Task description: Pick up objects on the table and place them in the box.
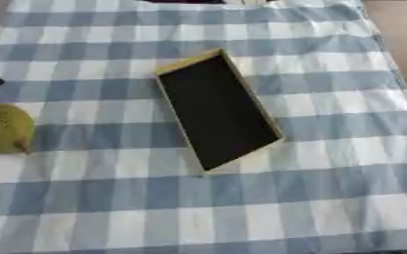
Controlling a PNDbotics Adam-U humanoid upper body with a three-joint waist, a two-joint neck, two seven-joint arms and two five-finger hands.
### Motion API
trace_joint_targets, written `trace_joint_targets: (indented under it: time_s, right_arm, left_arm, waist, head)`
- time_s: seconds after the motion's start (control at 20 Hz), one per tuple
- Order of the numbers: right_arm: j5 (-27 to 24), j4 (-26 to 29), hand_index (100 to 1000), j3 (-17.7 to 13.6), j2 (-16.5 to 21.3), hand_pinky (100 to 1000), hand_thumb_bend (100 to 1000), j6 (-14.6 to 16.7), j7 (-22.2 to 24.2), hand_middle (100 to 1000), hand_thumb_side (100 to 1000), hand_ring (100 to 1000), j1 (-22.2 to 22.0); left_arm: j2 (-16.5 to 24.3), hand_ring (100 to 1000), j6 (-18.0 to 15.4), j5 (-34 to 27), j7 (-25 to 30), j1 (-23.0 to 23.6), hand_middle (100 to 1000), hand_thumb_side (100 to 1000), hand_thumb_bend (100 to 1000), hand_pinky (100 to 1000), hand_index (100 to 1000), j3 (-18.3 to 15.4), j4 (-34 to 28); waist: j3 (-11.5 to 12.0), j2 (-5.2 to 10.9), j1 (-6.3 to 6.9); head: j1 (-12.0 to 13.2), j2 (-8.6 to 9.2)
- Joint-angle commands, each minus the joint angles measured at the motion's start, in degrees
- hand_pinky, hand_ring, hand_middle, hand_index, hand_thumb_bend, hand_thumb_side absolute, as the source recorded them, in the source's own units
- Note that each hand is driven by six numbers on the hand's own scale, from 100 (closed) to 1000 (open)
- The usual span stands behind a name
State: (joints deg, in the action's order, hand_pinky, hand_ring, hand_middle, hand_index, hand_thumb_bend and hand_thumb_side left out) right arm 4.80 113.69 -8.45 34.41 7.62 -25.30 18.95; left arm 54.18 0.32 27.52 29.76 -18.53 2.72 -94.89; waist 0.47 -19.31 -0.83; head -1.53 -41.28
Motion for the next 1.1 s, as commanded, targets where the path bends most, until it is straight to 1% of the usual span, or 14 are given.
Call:
trace_joint_targets:
  time_s: [0.05,0.4,0.45,0.65,0.9,1.0,1.1]
  right_arm:
    - [-0.28,0.90,690,-0.28,1.11,801,100,0.12,0.25,633,598,660,0.55]
    - [-0.36,0.90,691,-0.26,0.93,801,100,0.14,0.38,633,599,660,0.55]
    - [-0.37,0.90,691,-0.25,0.91,801,100,0.14,0.39,633,599,660,0.55]
    - [-0.42,0.90,691,-0.22,0.78,802,100,0.14,0.48,632,600,660,0.57]
    - [-0.44,0.90,691,-0.26,0.75,802,100,0.15,0.44,632,600,660,0.52]
    - [-0.46,0.90,691,-0.27,0.73,802,100,0.12,0.46,632,600,660,0.52]
    - [-0.48,0.90,691,-0.29,0.71,802,100,0.11,0.47,632,600,660,0.52]
  left_arm:
    - [0.70,862,-0.36,-0.49,0.67,-1.44,850,100,550,859,944,0.29,1.59]
    - [-1.43,859,-0.66,1.07,0.24,-4.37,852,100,528,853,945,1.80,4.81]
    - [-1.70,856,-0.71,1.43,0.12,-4.71,847,100,507,850,939,1.99,5.11]
    - [-2.67,837,-1.07,1.75,0.58,-5.81,818,100,480,824,908,2.91,6.13]
    - [-2.74,755,-1.47,1.69,0.72,-5.87,738,100,430,722,845,3.08,5.76]
    - [-2.60,675,-1.31,2.13,0.10,-5.76,653,100,371,638,769,2.96,5.55]
    - [-2.51,610,-0.90,3.12,-1.18,-5.69,597,100,298,581,711,2.84,5.29]
  waist:
    - [-0.03,0.94,0.11]
    - [-0.15,0.94,-0.07]
    - [-0.16,0.93,-0.09]
    - [-0.26,0.84,-0.10]
    - [-0.30,0.75,-0.01]
    - [-0.25,0.77,0.06]
    - [-0.22,0.80,0.07]
  head:
    - [0.31,-0.15]
    - [0.65,-0.09]
    - [0.68,-0.09]
    - [0.81,-0.15]
    - [0.88,-0.28]
    - [0.91,-0.30]
    - [0.91,-0.30]
